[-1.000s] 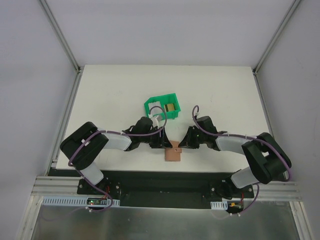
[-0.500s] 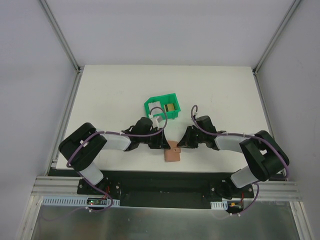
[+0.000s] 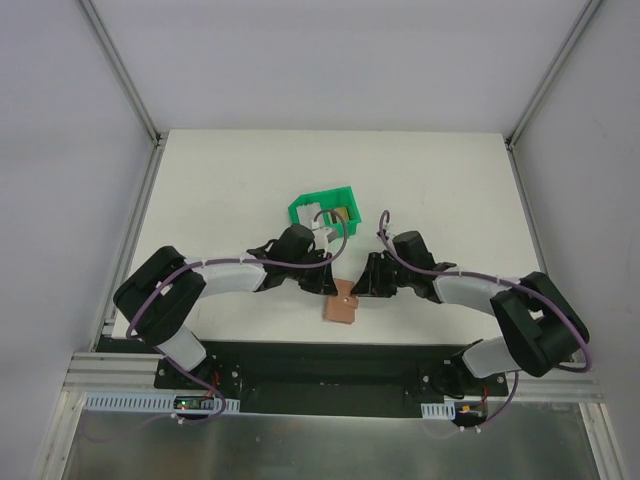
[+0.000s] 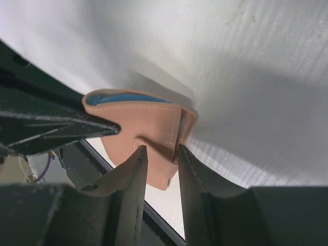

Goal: Put the credit cards into the card holder
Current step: Open the card holder at the center of the board.

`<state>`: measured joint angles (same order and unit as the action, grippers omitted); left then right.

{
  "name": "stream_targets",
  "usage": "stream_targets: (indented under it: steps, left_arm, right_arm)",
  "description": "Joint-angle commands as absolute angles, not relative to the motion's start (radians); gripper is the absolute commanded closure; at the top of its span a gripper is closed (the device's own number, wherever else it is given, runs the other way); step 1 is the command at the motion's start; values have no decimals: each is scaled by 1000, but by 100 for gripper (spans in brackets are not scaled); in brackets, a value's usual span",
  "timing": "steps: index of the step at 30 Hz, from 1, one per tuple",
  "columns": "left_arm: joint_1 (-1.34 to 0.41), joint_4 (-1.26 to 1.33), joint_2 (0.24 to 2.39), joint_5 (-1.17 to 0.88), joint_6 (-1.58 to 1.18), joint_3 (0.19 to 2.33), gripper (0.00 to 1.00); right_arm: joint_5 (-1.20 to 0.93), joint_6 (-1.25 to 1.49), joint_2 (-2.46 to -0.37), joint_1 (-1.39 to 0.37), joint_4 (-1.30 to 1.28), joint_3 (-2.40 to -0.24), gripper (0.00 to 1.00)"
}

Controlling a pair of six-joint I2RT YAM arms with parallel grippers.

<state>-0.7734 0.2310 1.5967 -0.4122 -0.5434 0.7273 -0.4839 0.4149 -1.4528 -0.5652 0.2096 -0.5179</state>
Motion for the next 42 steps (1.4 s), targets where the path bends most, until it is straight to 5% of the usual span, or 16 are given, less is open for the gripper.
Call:
stream_targets:
  steps: [1,28,42]
  left_arm:
    - [-781,104,1601,-465,-358,762,100]
    - [-779,103,1629,-460,-282,773,100]
    - [-778,113,1654,-262,-480,764,100]
  right_arm:
    - [-494,273,-1352,-571,138,-555,66]
    - [-844,186,-1581,-595,268,-558,58]
    - [-939,167,-1638,-638,278,-558,77]
